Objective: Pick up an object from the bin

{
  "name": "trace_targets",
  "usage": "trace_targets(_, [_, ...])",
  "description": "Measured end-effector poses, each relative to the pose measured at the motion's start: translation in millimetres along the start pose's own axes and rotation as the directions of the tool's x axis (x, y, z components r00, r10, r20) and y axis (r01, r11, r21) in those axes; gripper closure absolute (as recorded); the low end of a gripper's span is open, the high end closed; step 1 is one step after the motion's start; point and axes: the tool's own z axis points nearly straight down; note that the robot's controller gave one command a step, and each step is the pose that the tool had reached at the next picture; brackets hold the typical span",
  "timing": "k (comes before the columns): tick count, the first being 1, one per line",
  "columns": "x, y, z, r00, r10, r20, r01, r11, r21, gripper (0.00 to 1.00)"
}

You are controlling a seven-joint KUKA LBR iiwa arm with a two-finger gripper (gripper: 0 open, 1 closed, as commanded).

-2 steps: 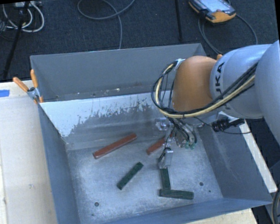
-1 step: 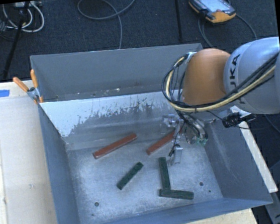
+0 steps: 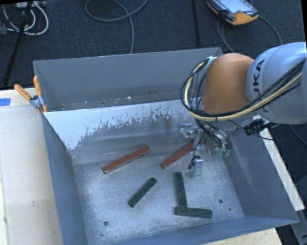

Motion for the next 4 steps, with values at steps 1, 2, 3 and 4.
trace_targets(1, [-12.0,5.5,37.2,1.0,0.006,-0.006,-0.006,1.0,-0.001,0.0])
trace_targets(2, [-14.9,7.9,45.1,1.0,0.019,-0.007,-0.019,1.0,-0.001,0.0])
trace_targets(3, [14.8,1.6,25.2,0.982,-0.187,-0.012,0.187,0.982,-0.003,0.0])
trace_targets(4, [-11.1,-11.8,44.7,0.927,-0.374,0.003,0.374,0.927,-0.003,1.0])
